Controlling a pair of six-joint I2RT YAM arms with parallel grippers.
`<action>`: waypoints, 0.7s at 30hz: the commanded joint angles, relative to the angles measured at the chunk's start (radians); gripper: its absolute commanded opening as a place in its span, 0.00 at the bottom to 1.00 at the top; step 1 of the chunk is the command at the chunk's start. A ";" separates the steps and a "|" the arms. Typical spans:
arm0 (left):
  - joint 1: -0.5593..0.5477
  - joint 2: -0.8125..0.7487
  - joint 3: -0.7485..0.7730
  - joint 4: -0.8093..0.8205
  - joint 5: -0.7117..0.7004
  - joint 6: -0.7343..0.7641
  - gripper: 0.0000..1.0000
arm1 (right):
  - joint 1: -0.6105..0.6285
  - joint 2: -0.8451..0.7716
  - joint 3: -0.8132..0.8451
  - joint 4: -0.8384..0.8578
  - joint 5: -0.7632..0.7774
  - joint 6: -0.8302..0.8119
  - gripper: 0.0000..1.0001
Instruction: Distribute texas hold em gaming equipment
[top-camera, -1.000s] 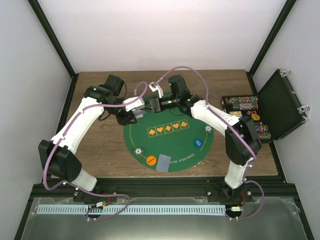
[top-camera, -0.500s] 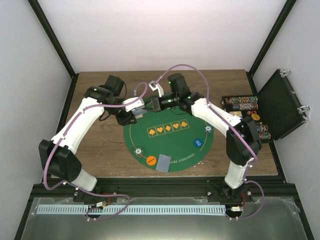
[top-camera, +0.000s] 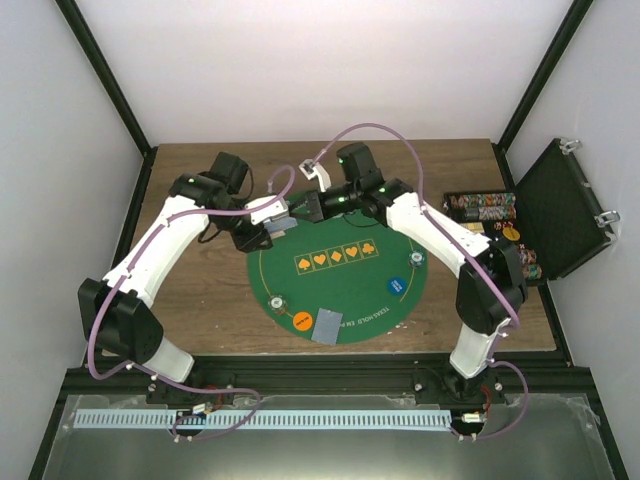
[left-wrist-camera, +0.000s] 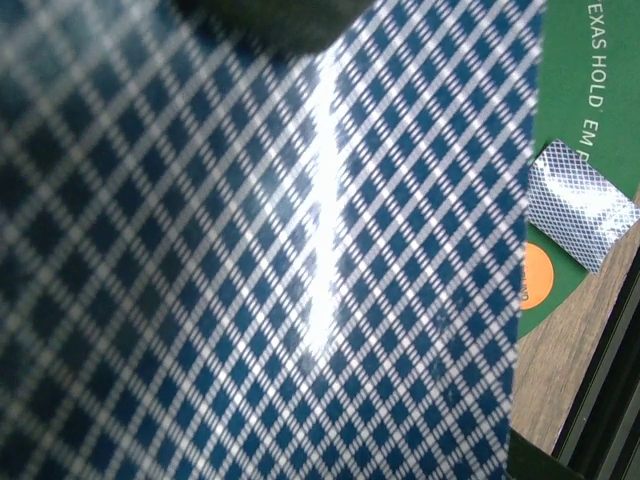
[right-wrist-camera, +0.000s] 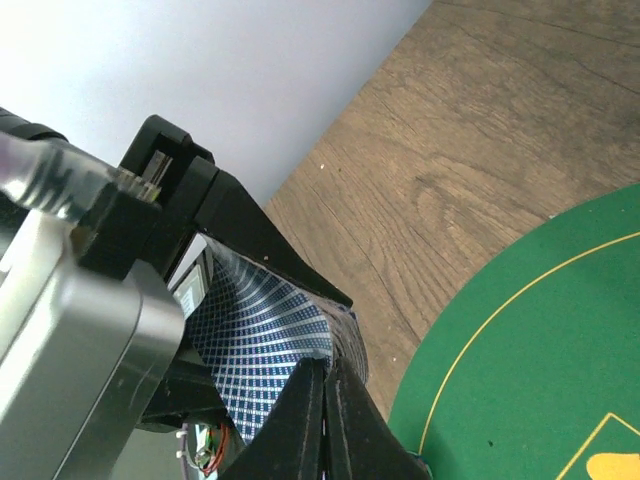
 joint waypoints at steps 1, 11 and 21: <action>0.015 -0.005 -0.005 0.024 0.013 -0.007 0.46 | -0.012 -0.070 0.028 -0.041 0.048 -0.027 0.01; 0.040 -0.009 -0.006 0.034 0.024 -0.020 0.45 | -0.059 -0.114 -0.021 -0.014 0.033 0.008 0.01; 0.080 0.000 -0.019 0.065 -0.031 -0.054 0.46 | -0.191 -0.381 -0.272 -0.068 0.235 0.093 0.01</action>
